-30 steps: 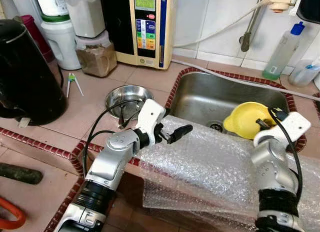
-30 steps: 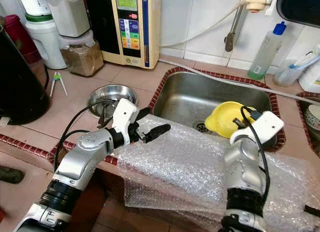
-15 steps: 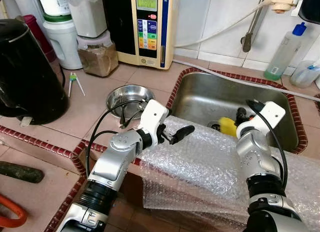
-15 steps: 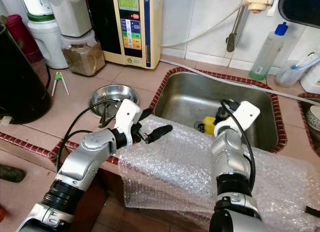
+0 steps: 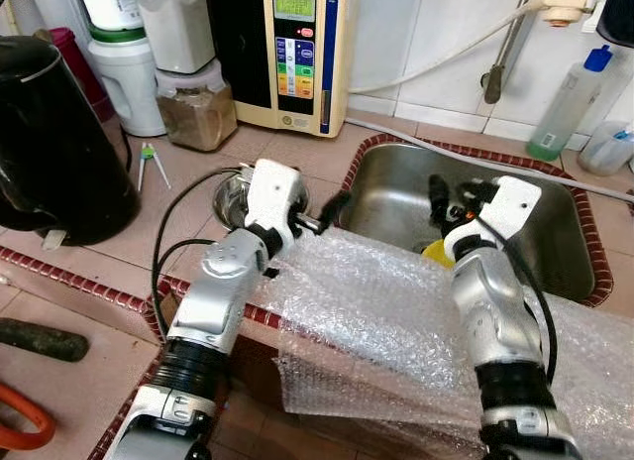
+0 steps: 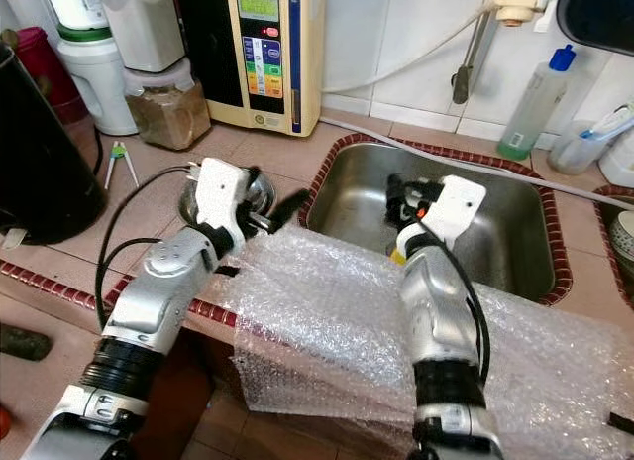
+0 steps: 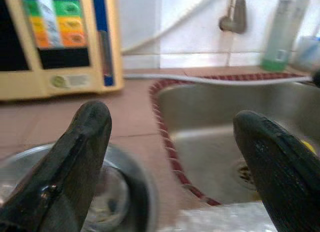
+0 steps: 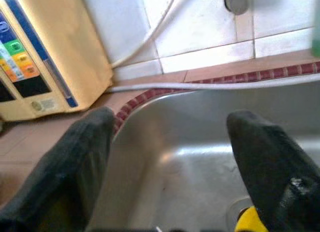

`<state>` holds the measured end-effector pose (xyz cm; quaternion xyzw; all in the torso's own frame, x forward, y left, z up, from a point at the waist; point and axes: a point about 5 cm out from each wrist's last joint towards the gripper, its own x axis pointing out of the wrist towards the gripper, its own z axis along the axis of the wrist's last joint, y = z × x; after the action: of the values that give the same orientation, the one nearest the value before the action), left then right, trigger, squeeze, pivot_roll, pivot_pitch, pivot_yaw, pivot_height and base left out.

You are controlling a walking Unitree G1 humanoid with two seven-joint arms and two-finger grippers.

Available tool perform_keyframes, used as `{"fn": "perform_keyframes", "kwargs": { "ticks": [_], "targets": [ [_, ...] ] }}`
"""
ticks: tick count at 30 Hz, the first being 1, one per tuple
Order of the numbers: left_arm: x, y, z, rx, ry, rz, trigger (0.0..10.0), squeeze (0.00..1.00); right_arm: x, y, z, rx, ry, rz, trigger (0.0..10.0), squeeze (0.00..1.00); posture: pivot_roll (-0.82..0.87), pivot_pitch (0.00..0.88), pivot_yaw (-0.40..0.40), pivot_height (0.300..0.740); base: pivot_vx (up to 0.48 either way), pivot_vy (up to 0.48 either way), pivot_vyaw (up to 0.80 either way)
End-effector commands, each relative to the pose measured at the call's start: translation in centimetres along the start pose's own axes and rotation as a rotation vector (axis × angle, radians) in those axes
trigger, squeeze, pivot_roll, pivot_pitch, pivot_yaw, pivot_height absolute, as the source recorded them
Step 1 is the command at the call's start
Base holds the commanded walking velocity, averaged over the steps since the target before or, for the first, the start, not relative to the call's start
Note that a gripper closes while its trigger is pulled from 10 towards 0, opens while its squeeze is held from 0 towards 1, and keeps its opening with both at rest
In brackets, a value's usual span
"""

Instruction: Kitchen organization

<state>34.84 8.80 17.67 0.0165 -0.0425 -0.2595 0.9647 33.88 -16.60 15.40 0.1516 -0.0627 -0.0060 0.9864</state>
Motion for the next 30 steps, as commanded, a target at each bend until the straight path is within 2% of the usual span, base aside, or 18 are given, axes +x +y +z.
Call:
{"fn": "perform_keyframes", "kwargs": {
  "ticks": [1,4,7,9,12,19,20,23,26,27,28,29,30],
  "targets": [
    [-0.5,0.3,0.1,0.018,-0.034,0.031,10.0,1.0,-0.5,0.7,0.7,-0.029,-0.024,0.05,10.0,1.0,-0.03,0.031,0.0,0.74,0.0,0.0,0.0],
    [-1.6,0.7,0.1,0.075,-0.085,0.093,10.0,1.0,-1.7,1.1,1.3,-0.054,-0.042,0.096,10.0,1.0,-0.03,0.033,0.002,0.74,0.0,0.0,0.0],
    [-2.6,1.7,-0.1,0.067,-0.111,0.19,10.0,1.0,-2.5,1.4,2.0,-0.072,-0.054,0.132,10.0,1.0,-0.03,0.037,-0.001,0.74,0.0,0.0,0.0],
    [-3.8,2.6,0.4,0.059,-0.18,0.26,10.0,1.0,-3.1,2.1,2.6,-0.093,-0.065,0.192,10.0,1.0,-0.03,0.037,-0.001,0.74,0.0,0.0,0.0],
    [-4.6,2.8,0.7,0.084,-0.226,0.267,10.0,1.0,-3.8,2.7,3.1,-0.133,-0.066,0.263,10.0,1.0,-0.02,0.04,-0.006,0.74,0.0,0.0,0.0],
    [-6.5,2.2,-0.9,0.114,-0.203,0.24,10.0,1.0,-5.2,3.7,3.0,-0.171,-0.02,0.368,10.0,1.0,-0.01,0.047,-0.011,0.74,0.0,0.0,0.0],
    [-7.3,1.5,-1.4,0.113,-0.204,0.215,10.0,1.0,-5.9,4.1,2.7,-0.189,0.004,0.414,10.0,1.0,0.0,0.048,-0.013,0.74,0.0,0.0,0.0],
    [-8.1,0.7,-2.1,0.121,-0.207,0.188,10.0,1.0,-7.2,4.9,2.0,-0.167,0.085,0.534,10.0,1.0,0.01,0.051,-0.016,0.74,0.0,0.0,0.0],
    [-8.5,0.4,-3.1,0.115,-0.181,0.173,10.0,1.0,-8.1,4.9,1.3,-0.172,0.134,0.576,10.0,1.0,0.01,0.052,-0.014,0.74,0.0,0.0,0.0],
    [-8.5,0.2,-3.6,0.121,-0.163,0.156,9.9,0.9,-8.3,5.1,1.1,-0.173,0.149,0.604,10.0,0.6,0.01,0.052,-0.014,0.74,0.0,0.0,0.0],
    [-8.5,0.2,-3.7,0.123,-0.159,0.151,9.9,0.9,-8.4,5.1,1.1,-0.173,0.153,0.611,10.0,0.6,0.01,0.052,-0.014,0.74,0.0,0.0,0.0],
    [-8.5,0.0,-4.0,0.121,-0.145,0.142,5.7,0.0,-8.4,5.1,1.1,-0.173,0.157,0.615,10.0,0.17,0.01,0.052,-0.014,0.74,0.0,0.0,0.0],
    [-8.4,0.0,-4.1,0.119,-0.137,0.138,5.7,0.0,-8.4,5.1,1.1,-0.174,0.159,0.616,10.0,0.17,0.01,0.052,-0.014,0.74,0.0,0.0,0.0]
  ]
}}
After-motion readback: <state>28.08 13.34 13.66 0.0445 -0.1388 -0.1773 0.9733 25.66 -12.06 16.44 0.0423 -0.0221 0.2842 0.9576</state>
